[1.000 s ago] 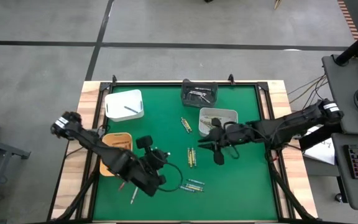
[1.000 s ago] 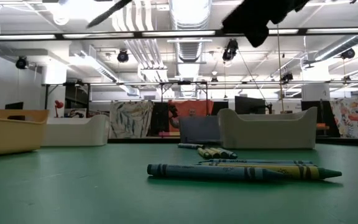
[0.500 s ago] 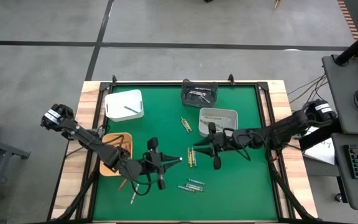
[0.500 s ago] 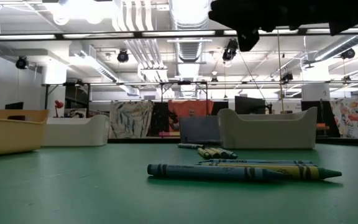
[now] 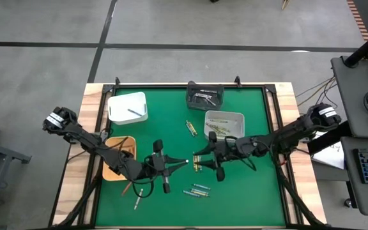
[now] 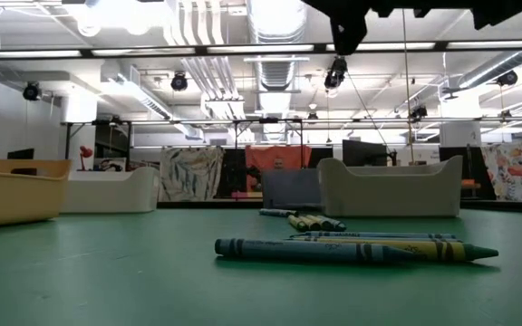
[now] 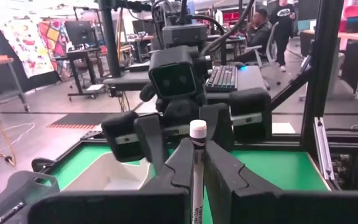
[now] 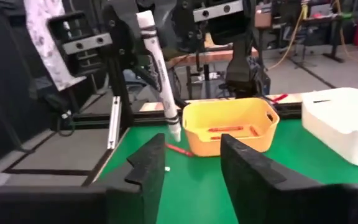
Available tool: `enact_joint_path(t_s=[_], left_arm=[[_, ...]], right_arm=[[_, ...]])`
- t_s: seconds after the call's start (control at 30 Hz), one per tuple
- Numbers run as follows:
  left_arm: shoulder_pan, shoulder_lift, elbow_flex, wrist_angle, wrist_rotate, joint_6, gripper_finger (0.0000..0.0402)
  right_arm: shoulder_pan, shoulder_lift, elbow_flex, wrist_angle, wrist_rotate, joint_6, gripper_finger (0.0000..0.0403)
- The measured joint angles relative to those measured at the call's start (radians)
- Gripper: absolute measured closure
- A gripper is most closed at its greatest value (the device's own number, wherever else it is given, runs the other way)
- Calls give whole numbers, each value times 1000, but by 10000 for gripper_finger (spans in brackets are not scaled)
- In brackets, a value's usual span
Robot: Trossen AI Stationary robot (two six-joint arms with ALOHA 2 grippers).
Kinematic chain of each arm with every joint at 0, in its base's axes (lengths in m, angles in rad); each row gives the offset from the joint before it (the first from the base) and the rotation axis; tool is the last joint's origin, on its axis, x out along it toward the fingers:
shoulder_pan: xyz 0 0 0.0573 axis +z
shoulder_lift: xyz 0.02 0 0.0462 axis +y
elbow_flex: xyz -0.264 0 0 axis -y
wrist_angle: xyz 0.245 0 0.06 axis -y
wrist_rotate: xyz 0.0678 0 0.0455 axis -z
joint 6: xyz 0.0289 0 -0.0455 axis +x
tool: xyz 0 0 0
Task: Sort crayons
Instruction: Put the white crayon into the black bin
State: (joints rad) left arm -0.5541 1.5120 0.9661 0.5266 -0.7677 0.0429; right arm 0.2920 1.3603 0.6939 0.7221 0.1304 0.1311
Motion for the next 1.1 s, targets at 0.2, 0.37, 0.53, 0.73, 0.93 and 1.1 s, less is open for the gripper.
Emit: enact_joint_path(t_s=[0.2,0.37,0.53,0.73,0.93,1.1], left_arm=[[8,0,3,30,-9,-7,402],[26,5,4,42,-60,-8,401],[27,6,3,60,-60,-4,401],[28,8,3,74,-61,-55,401],[29,-1,3,76,-63,-91,395],[33,-6,3,66,-62,-98,359]], right_arm=[[-3,59,67,8,7,-63,226],[-2,85,129,6,-7,-116,224],[-4,120,185,11,17,-89,237],[-2,191,245,-59,130,-95,295],[-1,220,319,-213,133,-96,386],[-2,207,410,-450,151,-83,394]])
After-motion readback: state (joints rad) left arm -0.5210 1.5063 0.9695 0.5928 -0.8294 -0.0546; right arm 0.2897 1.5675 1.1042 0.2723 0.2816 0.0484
